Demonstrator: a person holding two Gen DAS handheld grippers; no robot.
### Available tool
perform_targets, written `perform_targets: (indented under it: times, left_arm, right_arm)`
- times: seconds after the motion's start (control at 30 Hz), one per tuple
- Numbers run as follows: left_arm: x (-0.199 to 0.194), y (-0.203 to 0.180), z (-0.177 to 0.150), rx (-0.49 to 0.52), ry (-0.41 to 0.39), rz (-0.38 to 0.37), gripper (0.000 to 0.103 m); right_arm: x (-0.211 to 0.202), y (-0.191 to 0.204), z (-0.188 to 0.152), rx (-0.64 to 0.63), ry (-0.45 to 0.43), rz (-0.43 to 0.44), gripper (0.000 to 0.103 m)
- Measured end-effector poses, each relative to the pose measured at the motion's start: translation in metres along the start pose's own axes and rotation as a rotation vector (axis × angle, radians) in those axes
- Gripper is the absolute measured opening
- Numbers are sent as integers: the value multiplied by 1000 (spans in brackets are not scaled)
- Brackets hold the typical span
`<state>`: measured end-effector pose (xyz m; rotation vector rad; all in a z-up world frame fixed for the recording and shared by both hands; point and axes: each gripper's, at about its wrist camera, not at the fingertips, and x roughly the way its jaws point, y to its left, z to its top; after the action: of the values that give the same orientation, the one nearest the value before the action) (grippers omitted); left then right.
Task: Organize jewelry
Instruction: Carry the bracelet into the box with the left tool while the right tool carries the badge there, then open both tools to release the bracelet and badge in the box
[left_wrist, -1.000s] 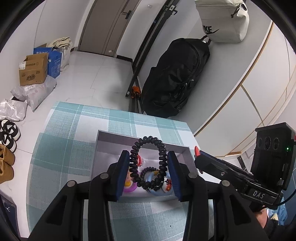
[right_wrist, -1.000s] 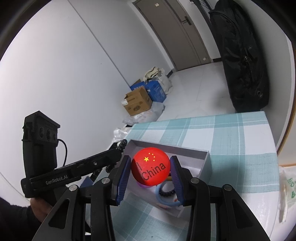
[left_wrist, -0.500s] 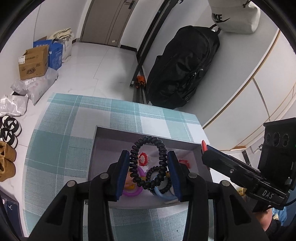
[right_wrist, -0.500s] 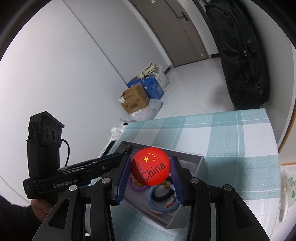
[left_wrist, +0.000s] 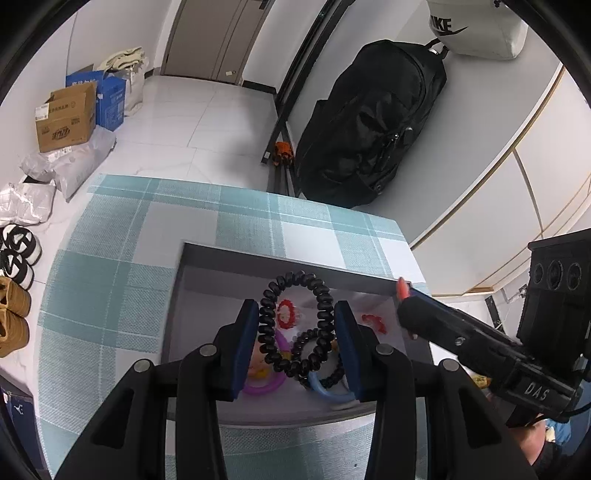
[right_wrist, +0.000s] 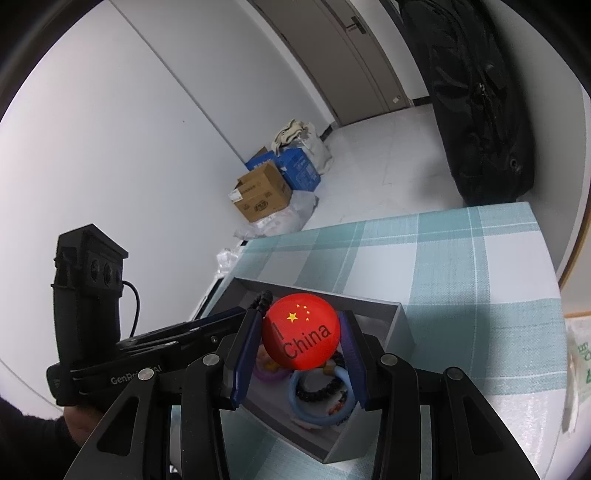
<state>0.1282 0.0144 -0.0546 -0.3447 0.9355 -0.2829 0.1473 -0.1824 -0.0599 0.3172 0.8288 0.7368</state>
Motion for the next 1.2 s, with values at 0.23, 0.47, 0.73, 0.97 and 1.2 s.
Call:
perform_targets:
  times: [0.23,0.47,0.73,0.97,1.2]
  left_arm:
    - [0,-1,0,-3,2,-7,40]
    - [-1,0,1,-15,2,-30,46]
    - [-9,5,2,-57,-41,-64,61]
    - [-20,-9,-10,19,-78,14,61]
    - [-40,-9,-26,45,-144,122,61]
  right_arm:
    - [0,2,-2,-13,-7,-35,42]
    - [-2,1,-2,-19,-22,-57,44]
    - [-13,5,-3,-31,-64,-75,59]
    - [-30,14,-10,-51,-120,-95,74]
    - [-43,26,-23,-72,-148,-126,83]
